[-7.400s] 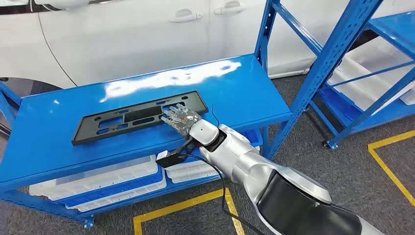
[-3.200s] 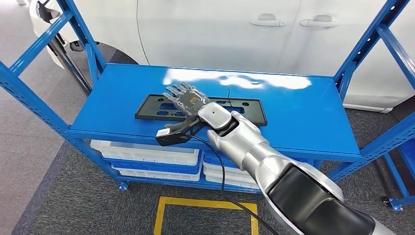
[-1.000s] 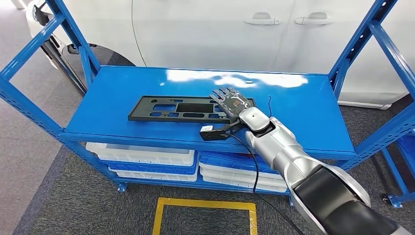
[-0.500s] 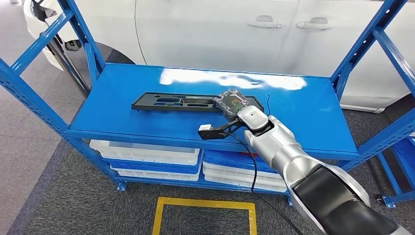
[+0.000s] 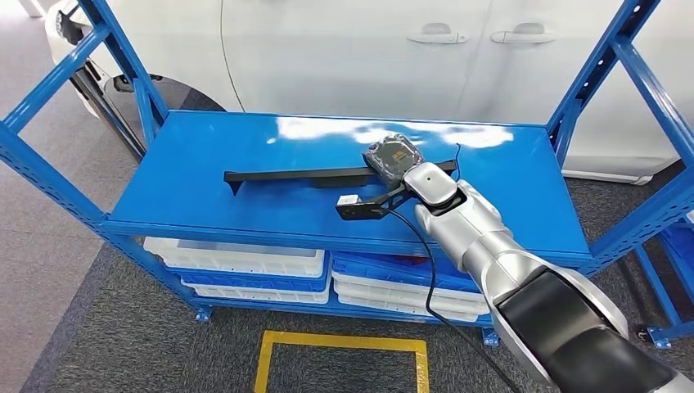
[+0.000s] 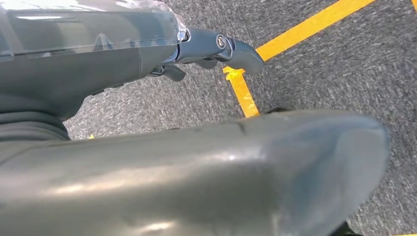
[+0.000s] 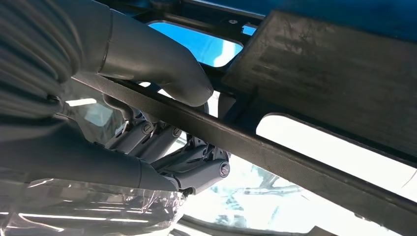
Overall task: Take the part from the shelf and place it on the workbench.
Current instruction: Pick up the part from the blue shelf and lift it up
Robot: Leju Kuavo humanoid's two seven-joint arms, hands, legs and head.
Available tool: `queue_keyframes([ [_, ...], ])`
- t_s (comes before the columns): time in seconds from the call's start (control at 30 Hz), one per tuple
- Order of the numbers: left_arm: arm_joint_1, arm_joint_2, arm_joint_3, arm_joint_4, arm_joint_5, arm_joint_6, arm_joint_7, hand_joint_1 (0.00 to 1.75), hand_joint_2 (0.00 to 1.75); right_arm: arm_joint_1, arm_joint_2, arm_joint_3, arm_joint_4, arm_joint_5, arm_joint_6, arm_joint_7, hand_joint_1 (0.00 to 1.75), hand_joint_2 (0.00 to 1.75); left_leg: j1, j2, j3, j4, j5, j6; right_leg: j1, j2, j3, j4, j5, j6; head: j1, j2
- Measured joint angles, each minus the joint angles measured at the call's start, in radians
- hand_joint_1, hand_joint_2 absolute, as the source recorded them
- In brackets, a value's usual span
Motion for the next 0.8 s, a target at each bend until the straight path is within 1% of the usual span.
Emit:
queue_keyframes([
  [0.03, 0.001, 0.000, 0.000, 0.000, 0.000, 0.000, 0.000, 0.00, 0.00, 0.000, 0.000, 0.000, 0.000, -0.001, 0.001, -0.001, 1.75, 1.75, 0.000, 0.000, -0.013, 0.029, -0.003, 0.000, 0.000, 0.000, 0.000, 0.000, 0.000, 0.000, 0.000, 0.000],
  [0.07, 0.001, 0.000, 0.000, 0.000, 0.001, 0.000, 0.000, 0.00, 0.00, 0.001, -0.001, 0.000, 0.000, -0.004, 0.002, -0.003, 1.75, 1.75, 0.000, 0.000, -0.008, 0.020, 0.013, 0.001, 0.000, 0.001, 0.001, 0.001, 0.000, 0.000, 0.000, 0.000],
  [0.1, 0.001, 0.000, 0.000, 0.000, 0.001, 0.000, 0.000, 0.00, 0.00, 0.000, -0.002, -0.002, 0.000, -0.010, 0.002, -0.008, 1.75, 1.75, 0.000, 0.000, 0.016, -0.030, 0.044, 0.003, 0.000, 0.001, 0.002, 0.001, 0.000, 0.001, 0.000, 0.000],
  [0.13, 0.001, 0.000, 0.000, 0.000, 0.002, 0.000, -0.001, 0.00, 0.00, 0.000, -0.003, -0.004, -0.002, -0.020, 0.002, -0.016, 1.75, 1.75, 0.000, 0.000, 0.053, -0.105, 0.080, 0.007, 0.000, 0.001, 0.003, 0.001, -0.001, 0.002, 0.000, 0.000],
  [0.17, 0.000, 0.000, 0.000, 0.000, 0.002, 0.000, -0.002, 0.00, 0.00, 0.000, -0.004, -0.009, -0.004, -0.032, 0.003, -0.025, 1.75, 1.75, -0.002, 0.001, 0.088, -0.175, 0.104, 0.012, 0.002, 0.002, 0.003, 0.002, -0.001, 0.005, 0.000, 0.000],
  [0.2, -0.001, 0.000, 0.000, 0.000, 0.002, 0.000, -0.002, 0.00, 0.00, -0.001, -0.005, -0.013, -0.006, -0.045, 0.004, -0.035, 1.75, 1.75, -0.004, 0.001, 0.112, -0.226, 0.119, 0.018, 0.003, 0.004, 0.003, 0.002, 0.000, 0.010, 0.000, 0.000],
  [0.23, -0.001, 0.000, 0.000, 0.000, 0.002, 0.000, -0.003, 0.00, 0.00, -0.001, -0.006, -0.018, -0.008, -0.058, 0.006, -0.047, 1.75, 1.75, -0.006, 0.000, 0.124, -0.252, 0.123, 0.023, 0.004, 0.005, 0.001, 0.001, 0.001, 0.015, 0.000, 0.000],
  [0.3, -0.002, 0.000, 0.000, 0.000, 0.002, 0.000, -0.003, 0.00, 0.00, -0.001, -0.008, -0.030, -0.012, -0.102, 0.019, -0.087, 1.75, 1.75, -0.009, -0.001, 0.125, -0.260, 0.124, 0.035, 0.004, 0.007, 0.000, -0.002, 0.005, 0.028, 0.000, 0.000],
  [0.33, -0.002, -0.001, 0.000, 0.000, 0.002, 0.000, -0.004, 0.00, 0.00, 0.001, -0.009, -0.039, -0.018, -0.137, 0.031, -0.117, 1.75, 1.75, -0.008, 0.000, 0.126, -0.264, 0.128, 0.041, 0.003, 0.007, -0.001, -0.001, 0.003, 0.034, 0.000, 0.000],
  [0.37, -0.002, -0.001, 0.000, 0.000, 0.002, -0.001, -0.005, 0.00, 0.00, 0.002, -0.009, -0.051, -0.025, -0.180, 0.049, -0.153, 1.75, 1.75, -0.006, 0.001, 0.127, -0.269, 0.132, 0.048, 0.002, 0.006, -0.007, 0.013, -0.008, 0.038, 0.000, 0.000],
  [0.4, -0.003, -0.002, 0.000, 0.000, 0.002, -0.001, -0.007, 0.00, 0.00, 0.004, -0.010, -0.063, -0.034, -0.225, 0.069, -0.191, 1.75, 1.75, -0.004, 0.002, 0.128, -0.274, 0.136, 0.053, 0.002, 0.006, -0.021, 0.045, -0.030, 0.042, 0.000, 0.000],
  [0.43, -0.004, -0.003, 0.000, 0.000, 0.002, -0.002, -0.008, 0.00, 0.00, 0.009, -0.010, -0.075, -0.044, -0.273, 0.092, -0.227, 1.75, 1.75, -0.003, 0.003, 0.128, -0.277, 0.139, 0.057, 0.001, 0.005, -0.045, 0.097, -0.061, 0.043, 0.000, 0.000],
  [0.47, -0.004, -0.003, 0.000, 0.000, 0.002, -0.002, -0.010, 0.00, 0.00, 0.016, -0.010, -0.087, -0.055, -0.321, 0.116, -0.261, 1.75, 1.75, -0.003, 0.003, 0.126, -0.277, 0.140, 0.059, 0.001, 0.005, -0.078, 0.167, -0.095, 0.045, 0.000, 0.000],
  [0.5, -0.004, -0.003, 0.000, 0.000, 0.003, -0.002, -0.011, 0.00, 0.00, 0.025, -0.010, -0.097, -0.070, -0.374, 0.143, -0.293, 1.75, 1.75, -0.004, 0.003, 0.125, -0.276, 0.140, 0.059, 0.001, 0.005, -0.109, 0.233, -0.120, 0.046, 0.000, 0.000],
  [0.53, -0.004, -0.004, 0.000, 0.000, 0.003, -0.001, -0.012, 0.00, 0.00, 0.034, -0.010, -0.107, -0.089, -0.429, 0.176, -0.324, 1.75, 1.75, -0.004, 0.003, 0.124, -0.275, 0.140, 0.059, 0.000, 0.005, -0.131, 0.276, -0.130, 0.047, 0.000, 0.000],
  [0.57, -0.004, -0.004, 0.000, 0.000, 0.005, 0.000, -0.014, 0.00, 0.00, 0.041, -0.010, -0.116, -0.112, -0.492, 0.216, -0.355, 1.75, 1.75, -0.004, 0.002, 0.124, -0.272, 0.139, 0.059, 0.000, 0.005, -0.135, 0.284, -0.120, 0.046, 0.000, 0.000],
  [0.6, -0.004, -0.004, 0.000, 0.000, 0.006, 0.002, -0.016, 0.00, 0.00, 0.046, -0.012, -0.126, -0.139, -0.561, 0.259, -0.383, 1.75, 1.75, -0.004, 0.001, 0.124, -0.270, 0.137, 0.058, 0.000, 0.005, -0.118, 0.246, -0.091, 0.045, 0.000, 0.000],
  [0.63, -0.004, -0.005, 0.000, 0.000, 0.008, 0.003, -0.017, 0.00, 0.00, 0.048, -0.013, -0.135, -0.169, -0.629, 0.302, -0.405, 1.75, 1.75, -0.004, 0.001, 0.124, -0.266, 0.134, 0.056, 0.000, 0.004, -0.087, 0.179, -0.053, 0.042, 0.000, 0.000],
  [0.67, -0.004, -0.006, 0.000, 0.000, 0.009, 0.005, -0.018, 0.00, 0.00, 0.050, -0.015, -0.145, -0.201, -0.699, 0.343, -0.424, 1.75, 1.75, -0.005, 0.000, 0.122, -0.261, 0.130, 0.053, 0.001, 0.004, -0.053, 0.108, -0.025, 0.039, 0.000, 0.000],
  [0.7, -0.005, -0.007, 0.000, 0.000, 0.010, 0.007, -0.018, 0.00, 0.00, 0.053, -0.016, -0.155, -0.235, -0.765, 0.380, -0.437, 1.75, 1.75, -0.007, 0.000, 0.120, -0.256, 0.127, 0.048, 0.002, 0.004, -0.030, 0.053, -0.006, 0.035, 0.000, 0.000],
  [0.73, -0.006, -0.007, 0.000, 0.000, 0.012, 0.009, -0.018, 0.00, 0.00, 0.058, -0.016, -0.162, -0.269, -0.824, 0.415, -0.447, 1.75, 1.75, -0.008, 0.000, 0.117, -0.253, 0.125, 0.044, 0.004, 0.004, -0.018, 0.023, 0.002, 0.031, 0.000, 0.000],
  [0.8, -0.008, -0.008, 0.002, 0.000, 0.015, 0.012, -0.019, 0.00, 0.00, 0.071, -0.017, -0.170, -0.337, -0.926, 0.475, -0.460, 1.75, 1.75, -0.010, 0.000, 0.113, -0.252, 0.125, 0.034, 0.008, 0.005, -0.018, 0.012, 0.001, 0.022, 0.000, 0.000],
])
